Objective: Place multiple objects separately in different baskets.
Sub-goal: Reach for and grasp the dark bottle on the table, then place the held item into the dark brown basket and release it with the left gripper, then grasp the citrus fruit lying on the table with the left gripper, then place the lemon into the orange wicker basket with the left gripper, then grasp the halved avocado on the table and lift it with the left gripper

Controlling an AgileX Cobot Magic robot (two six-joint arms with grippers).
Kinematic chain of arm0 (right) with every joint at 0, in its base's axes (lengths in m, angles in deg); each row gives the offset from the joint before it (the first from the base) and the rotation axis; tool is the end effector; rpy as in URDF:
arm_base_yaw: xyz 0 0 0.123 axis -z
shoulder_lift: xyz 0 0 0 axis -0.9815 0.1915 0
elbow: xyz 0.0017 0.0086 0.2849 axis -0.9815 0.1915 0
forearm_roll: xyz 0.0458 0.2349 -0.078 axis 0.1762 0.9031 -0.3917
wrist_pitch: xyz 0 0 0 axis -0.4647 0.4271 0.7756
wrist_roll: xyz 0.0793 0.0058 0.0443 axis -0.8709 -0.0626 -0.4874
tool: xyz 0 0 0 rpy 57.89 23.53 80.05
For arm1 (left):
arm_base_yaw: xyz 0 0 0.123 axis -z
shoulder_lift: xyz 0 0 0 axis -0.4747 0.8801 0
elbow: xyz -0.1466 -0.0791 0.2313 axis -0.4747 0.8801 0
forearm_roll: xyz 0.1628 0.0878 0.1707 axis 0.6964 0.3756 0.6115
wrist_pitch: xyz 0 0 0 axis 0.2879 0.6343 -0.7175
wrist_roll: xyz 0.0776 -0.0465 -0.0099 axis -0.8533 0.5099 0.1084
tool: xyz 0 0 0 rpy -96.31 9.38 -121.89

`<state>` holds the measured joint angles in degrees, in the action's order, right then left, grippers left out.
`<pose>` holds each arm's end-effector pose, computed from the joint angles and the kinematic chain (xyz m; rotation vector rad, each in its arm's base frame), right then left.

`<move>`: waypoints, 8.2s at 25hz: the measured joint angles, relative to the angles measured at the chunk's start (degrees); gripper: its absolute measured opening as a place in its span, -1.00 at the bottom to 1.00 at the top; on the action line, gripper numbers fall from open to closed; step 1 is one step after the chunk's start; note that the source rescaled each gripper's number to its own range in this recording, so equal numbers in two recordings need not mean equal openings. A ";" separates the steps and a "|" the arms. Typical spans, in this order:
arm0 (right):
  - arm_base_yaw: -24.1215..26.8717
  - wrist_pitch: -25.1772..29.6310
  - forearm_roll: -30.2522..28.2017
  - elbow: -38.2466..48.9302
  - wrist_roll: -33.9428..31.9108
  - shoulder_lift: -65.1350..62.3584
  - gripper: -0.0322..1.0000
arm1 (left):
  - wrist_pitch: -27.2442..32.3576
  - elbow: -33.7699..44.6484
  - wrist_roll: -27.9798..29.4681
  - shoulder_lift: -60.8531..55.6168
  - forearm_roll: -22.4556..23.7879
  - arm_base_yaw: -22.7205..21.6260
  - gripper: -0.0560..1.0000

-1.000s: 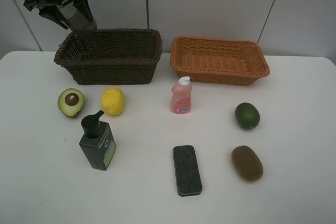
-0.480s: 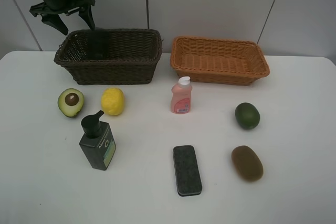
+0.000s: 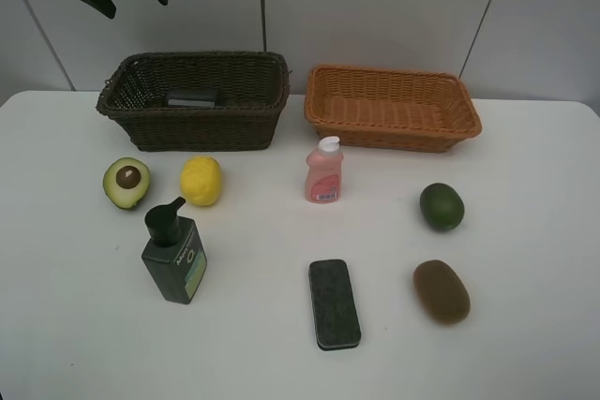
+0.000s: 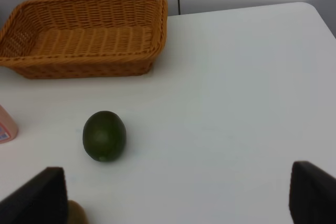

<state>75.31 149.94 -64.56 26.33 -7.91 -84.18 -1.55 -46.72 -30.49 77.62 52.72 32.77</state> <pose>-0.0073 -0.0103 0.2819 0.0852 2.0210 -0.0186 0.4762 -0.0552 0.3083 -0.0243 2.6509 -0.3402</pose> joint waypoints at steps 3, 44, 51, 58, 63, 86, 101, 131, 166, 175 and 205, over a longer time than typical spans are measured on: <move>0.00 0.00 0.05 0.00 0.00 0.00 1.00 | 0.00 11.26 -0.16 -9.40 0.00 2.91 0.98; 0.00 0.00 0.00 0.00 0.00 0.00 1.00 | -23.94 74.25 18.20 -25.79 11.88 34.22 0.88; 0.00 0.00 0.00 0.00 0.00 0.00 1.00 | -24.63 74.25 19.57 -25.19 12.35 34.22 -0.88; 0.00 0.00 0.05 0.00 0.00 0.00 1.00 | -15.74 67.70 18.80 -26.27 13.12 34.22 -0.87; 0.00 0.00 0.05 0.00 0.00 0.00 1.00 | -9.72 49.62 14.58 -25.68 13.16 30.99 -0.87; 0.00 0.00 -0.01 0.00 0.00 0.00 1.00 | -2.27 -11.81 11.10 17.61 12.35 20.22 -0.87; 0.00 0.00 -0.01 0.00 0.00 0.00 1.00 | -0.02 -14.62 12.64 16.60 11.97 20.15 1.00; 0.00 0.00 0.05 0.00 0.00 0.00 1.00 | -19.10 55.07 17.54 -15.42 9.56 21.11 1.00; 0.00 0.00 0.02 0.00 0.00 0.00 1.00 | -19.82 47.83 10.09 -14.88 9.75 21.18 0.08; 0.00 0.00 0.02 0.00 0.00 0.00 1.00 | -18.93 26.45 -1.38 -8.69 2.14 27.62 0.08; 0.00 0.00 -0.03 0.00 0.00 0.00 1.00 | -12.21 0.57 -0.56 10.22 2.15 30.26 1.00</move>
<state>75.31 149.94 -64.59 26.33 -7.91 -84.18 -13.76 -46.15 -31.05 87.84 54.87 63.02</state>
